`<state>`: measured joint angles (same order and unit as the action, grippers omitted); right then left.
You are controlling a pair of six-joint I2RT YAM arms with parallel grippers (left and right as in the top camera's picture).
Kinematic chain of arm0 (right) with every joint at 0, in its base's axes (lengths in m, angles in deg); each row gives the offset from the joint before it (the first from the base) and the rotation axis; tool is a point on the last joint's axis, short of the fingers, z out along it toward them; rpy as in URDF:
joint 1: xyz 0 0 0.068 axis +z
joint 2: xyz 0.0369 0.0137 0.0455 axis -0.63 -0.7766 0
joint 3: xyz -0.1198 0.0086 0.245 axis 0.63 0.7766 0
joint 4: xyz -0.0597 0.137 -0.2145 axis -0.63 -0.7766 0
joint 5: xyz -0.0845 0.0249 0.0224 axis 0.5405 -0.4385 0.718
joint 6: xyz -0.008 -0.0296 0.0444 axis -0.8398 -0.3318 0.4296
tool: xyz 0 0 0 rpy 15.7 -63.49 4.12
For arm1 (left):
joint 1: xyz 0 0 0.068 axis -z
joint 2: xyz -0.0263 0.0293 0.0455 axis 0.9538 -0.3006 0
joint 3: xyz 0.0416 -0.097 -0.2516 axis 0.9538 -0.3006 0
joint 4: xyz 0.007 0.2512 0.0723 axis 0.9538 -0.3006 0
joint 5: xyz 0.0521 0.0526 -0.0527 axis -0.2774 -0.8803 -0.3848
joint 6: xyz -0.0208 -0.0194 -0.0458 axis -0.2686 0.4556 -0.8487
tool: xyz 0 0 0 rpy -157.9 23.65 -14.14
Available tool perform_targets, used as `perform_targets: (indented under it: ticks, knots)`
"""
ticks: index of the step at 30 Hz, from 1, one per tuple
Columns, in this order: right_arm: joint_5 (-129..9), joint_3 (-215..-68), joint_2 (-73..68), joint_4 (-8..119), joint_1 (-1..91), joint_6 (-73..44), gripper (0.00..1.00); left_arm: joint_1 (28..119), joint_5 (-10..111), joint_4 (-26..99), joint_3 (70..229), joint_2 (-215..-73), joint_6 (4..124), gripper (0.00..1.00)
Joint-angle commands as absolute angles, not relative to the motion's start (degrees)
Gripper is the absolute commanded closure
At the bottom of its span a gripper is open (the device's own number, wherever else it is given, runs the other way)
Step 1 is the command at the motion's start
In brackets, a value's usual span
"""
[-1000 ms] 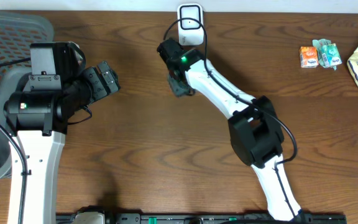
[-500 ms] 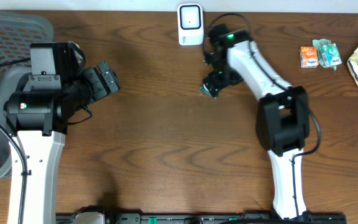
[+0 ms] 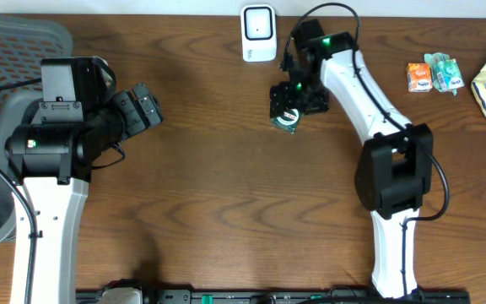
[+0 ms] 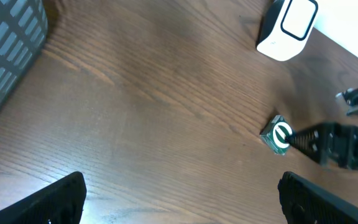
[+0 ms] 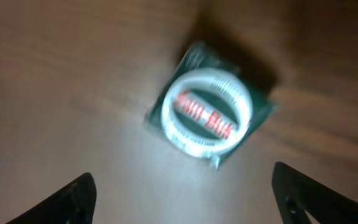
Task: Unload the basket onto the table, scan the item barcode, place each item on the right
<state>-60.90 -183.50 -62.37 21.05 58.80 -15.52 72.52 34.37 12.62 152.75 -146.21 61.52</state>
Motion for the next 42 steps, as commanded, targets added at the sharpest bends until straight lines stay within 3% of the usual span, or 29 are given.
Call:
perform_targets:
  ticks: [1,7,13,17,20,26,29,30,31,32,35,37,39,42]
  knots:
    - [-45.4,-181.23,-61.5,25.25,61.77,1.73,0.13,72.26,34.0,12.6,152.95,-146.21,61.89,0.02]
    - [-41.49,-173.36,-61.56,32.96,64.98,12.13,0.13,72.26,34.0,12.6,152.95,-146.21,61.89,0.02]
    - [-42.04,-166.21,-61.59,36.81,64.31,12.04,0.17,72.26,34.0,12.6,152.95,-146.21,61.89,0.02]
    - [-46.91,-164.77,-61.56,39.65,63.83,2.43,0.29,72.26,34.02,12.58,152.95,-146.21,61.89,0.02]
    - [-49.45,-164.88,-60.76,39.61,63.69,-3.87,0.47,72.26,34.0,12.6,152.95,-146.21,61.89,0.02]
    - [-51.61,-164.88,-55.27,39.59,63.24,-27.93,0.46,72.26,34.0,12.6,152.95,-146.21,61.89,0.02]
    - [-51.61,-164.88,-51.71,39.15,62.89,-44.74,0.34,72.26,34.0,12.6,152.95,-146.21,61.89,0.02]
    - [-51.59,-164.88,-51.12,38.97,62.8,-49.88,0.26,72.26,34.0,12.6,152.95,-146.21,61.89,0.02]
    - [-51.37,-164.88,-51.03,38.69,62.65,-55.27,0.07,72.26,34.0,12.6,152.95,-146.21,61.89,0.02]
    - [-51.04,-164.86,-51.07,38.3,62.45,-59.27,0.01,72.26,34.0,12.6,152.95,-146.21,61.89,0.02]
    - [-50.8,-164.86,-51.23,38.6,61.47,-60.0,0.01,72.26,34.0,12.6,152.95,-146.21,61.89,0.02]
    - [-51.24,-164.86,-51.27,39.63,61.01,-52.48,0.01,72.26,34.0,12.58,152.95,-146.21,61.89,0.02]
    - [-51.55,-164.86,-51.27,40.15,60.59,-37.42,0.01,72.26,34.0,12.58,152.95,-146.21,61.89,0.02]
    - [-52.55,-164.77,-51.27,38.86,60.46,-28.3,0.01,72.26,34.0,12.6,152.95,-146.21,61.89,0.02]
